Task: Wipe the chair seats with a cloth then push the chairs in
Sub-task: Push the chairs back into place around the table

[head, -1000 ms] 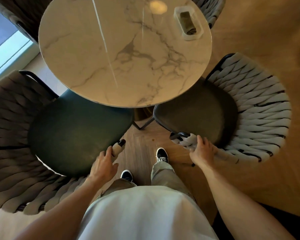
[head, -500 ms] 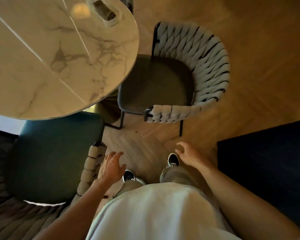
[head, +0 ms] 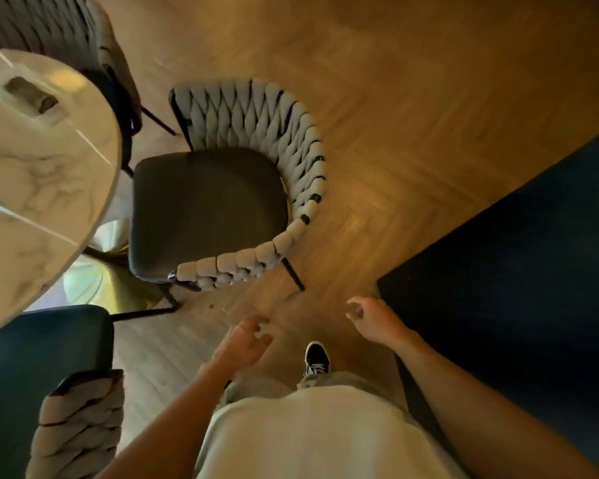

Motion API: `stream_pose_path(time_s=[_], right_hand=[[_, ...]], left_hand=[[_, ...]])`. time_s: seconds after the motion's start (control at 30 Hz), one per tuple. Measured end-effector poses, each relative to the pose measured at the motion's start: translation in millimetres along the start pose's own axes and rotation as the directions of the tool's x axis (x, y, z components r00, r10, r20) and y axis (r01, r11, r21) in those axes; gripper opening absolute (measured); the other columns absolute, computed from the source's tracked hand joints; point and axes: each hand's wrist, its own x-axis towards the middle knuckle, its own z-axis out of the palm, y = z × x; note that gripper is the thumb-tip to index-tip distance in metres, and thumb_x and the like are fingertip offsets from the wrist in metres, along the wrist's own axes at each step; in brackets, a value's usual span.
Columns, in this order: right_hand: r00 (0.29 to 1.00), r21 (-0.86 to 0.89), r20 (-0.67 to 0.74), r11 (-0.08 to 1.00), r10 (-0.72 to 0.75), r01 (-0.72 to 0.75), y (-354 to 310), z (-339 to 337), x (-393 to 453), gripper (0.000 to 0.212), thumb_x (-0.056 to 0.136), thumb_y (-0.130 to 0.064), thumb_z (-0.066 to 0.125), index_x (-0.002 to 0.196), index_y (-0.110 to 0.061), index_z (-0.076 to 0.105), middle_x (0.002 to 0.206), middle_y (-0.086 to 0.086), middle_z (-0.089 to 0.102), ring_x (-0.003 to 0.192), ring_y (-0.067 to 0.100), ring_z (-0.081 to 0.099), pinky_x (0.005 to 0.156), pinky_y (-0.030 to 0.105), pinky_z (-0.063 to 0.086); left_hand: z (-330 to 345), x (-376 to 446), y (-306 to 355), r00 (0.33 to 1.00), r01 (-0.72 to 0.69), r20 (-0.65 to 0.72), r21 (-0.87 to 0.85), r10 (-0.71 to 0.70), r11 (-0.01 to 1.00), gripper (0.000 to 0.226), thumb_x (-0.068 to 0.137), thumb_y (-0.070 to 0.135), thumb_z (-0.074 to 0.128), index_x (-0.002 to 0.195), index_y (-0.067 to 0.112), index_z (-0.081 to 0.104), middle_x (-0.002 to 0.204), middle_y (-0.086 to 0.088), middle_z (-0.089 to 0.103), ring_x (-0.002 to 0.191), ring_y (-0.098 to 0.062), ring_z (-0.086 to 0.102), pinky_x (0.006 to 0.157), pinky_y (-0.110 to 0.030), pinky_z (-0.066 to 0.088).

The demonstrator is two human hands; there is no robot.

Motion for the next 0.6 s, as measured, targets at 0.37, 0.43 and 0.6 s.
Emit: stream_pose_path(time_s=[0.37,0.43,0.6], right_hand=[[1.000,0.036,-0.007,0.999,-0.022,0.022,1,-112,76,0.039,0.099,-0.032,0.049,0.136,-0.021,0.048,0.133,0.004,0.053,0.119,0.021,0.052,0.092,0.030,0.044],[0.998,0.002,-0.009,0.998,-0.056,0.056,-8,-135,97,0.038,0.100,-0.030,0.049,0.135,-0.018,0.049,0.132,0.005,0.055,0.118,0.022,0.053,0.093,0.031,0.044],[0.993,-0.027,-0.019,0.993,-0.115,0.115,-33,-189,168,0.031,0.098,-0.025,0.050,0.127,-0.017,0.055,0.128,0.006,0.059,0.117,0.023,0.055,0.098,0.036,0.045]], left_hand=[[-36,94,136,0.981,-0.159,-0.152,-0.246,0.124,0.956,0.023,0.092,0.024,0.060,0.115,0.028,0.061,0.100,0.012,0.063,0.095,-0.005,0.061,0.079,-0.020,0.045],[-48,118,155,0.963,-0.166,-0.255,-0.294,0.090,0.941,0.023,0.091,0.023,0.062,0.114,0.025,0.064,0.098,0.011,0.064,0.094,-0.006,0.063,0.079,-0.021,0.046],[-75,183,195,0.942,-0.185,-0.332,-0.377,0.054,0.908,0.022,0.091,0.025,0.063,0.112,0.023,0.066,0.095,0.011,0.066,0.085,0.005,0.059,0.070,-0.012,0.046]])
